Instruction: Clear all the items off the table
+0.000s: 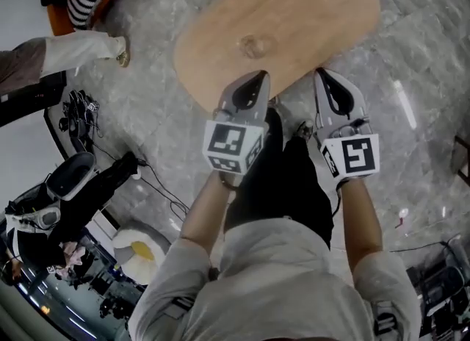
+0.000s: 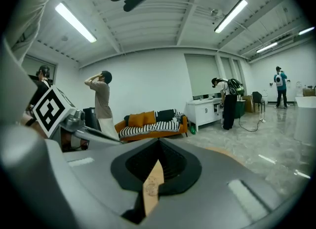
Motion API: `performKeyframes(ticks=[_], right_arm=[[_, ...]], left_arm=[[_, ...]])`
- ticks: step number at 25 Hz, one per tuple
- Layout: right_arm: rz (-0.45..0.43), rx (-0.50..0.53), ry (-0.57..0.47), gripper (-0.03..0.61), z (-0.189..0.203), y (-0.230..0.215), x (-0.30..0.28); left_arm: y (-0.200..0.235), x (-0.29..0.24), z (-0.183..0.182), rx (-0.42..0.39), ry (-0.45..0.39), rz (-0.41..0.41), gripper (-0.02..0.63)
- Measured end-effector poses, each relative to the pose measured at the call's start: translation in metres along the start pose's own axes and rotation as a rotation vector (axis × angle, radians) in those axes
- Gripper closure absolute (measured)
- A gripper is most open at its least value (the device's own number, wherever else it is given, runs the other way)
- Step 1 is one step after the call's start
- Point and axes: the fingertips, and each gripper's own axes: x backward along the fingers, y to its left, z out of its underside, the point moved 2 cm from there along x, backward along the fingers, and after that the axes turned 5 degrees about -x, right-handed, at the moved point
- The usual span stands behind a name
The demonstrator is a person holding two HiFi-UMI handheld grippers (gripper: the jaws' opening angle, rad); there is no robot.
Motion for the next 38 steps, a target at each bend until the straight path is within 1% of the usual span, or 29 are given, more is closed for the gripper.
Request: performKeyframes(ticks=[3, 8, 10, 13, 20, 23, 26, 28, 30, 32, 35, 38], right_arm=[[0.003, -0.008, 0.020, 0.572, 0.029, -0.009, -0.018], [0.041, -0.049, 0.073, 0.572, 0.073, -0.013, -0.045], [0.053, -0.076, 0.093, 0.572, 0.089, -0.015, -0.053], [0.068, -0.110, 0.110, 0.572, 0.109, -0.019, -0.061], [0.113, -0.159, 0.203, 0.572, 0.159, -0.030, -0.080], [0.117, -0.164, 0.231, 0.572, 0.173, -0.034, -0.092], [0.138, -0.191, 0.252, 0.572, 0.186, -0.040, -0.102], [0.156, -0.213, 0.261, 0.572, 0.192, -0.046, -0.107], [0.169, -0.223, 0.269, 0.572, 0.196, -0.050, -0.112], [0.181, -0.231, 0.269, 0.572, 0.197, -0.052, -0.116], [0.192, -0.247, 0.273, 0.572, 0.199, -0.054, -0.121], [0.202, -0.257, 0.273, 0.572, 0.201, -0.058, -0.127]], left_arm=[[0.001, -0.018, 0.037, -0.028, 0.062, 0.027, 0.594], [0.016, -0.043, 0.082, -0.035, 0.139, 0.021, 0.594], [0.024, -0.052, 0.096, -0.048, 0.172, 0.011, 0.594], [0.037, -0.063, 0.113, -0.107, 0.228, -0.003, 0.594], [0.067, -0.103, 0.152, -0.168, 0.373, 0.033, 0.594], [0.078, -0.119, 0.167, -0.186, 0.426, 0.038, 0.594], [0.092, -0.135, 0.174, -0.224, 0.457, 0.009, 0.594], [0.099, -0.143, 0.178, -0.232, 0.484, 0.009, 0.594], [0.103, -0.152, 0.189, -0.237, 0.540, 0.036, 0.594], [0.107, -0.157, 0.200, -0.262, 0.603, 0.061, 0.594], [0.112, -0.159, 0.216, -0.296, 0.686, 0.071, 0.594], [0.116, -0.164, 0.223, -0.341, 0.734, 0.072, 0.594]])
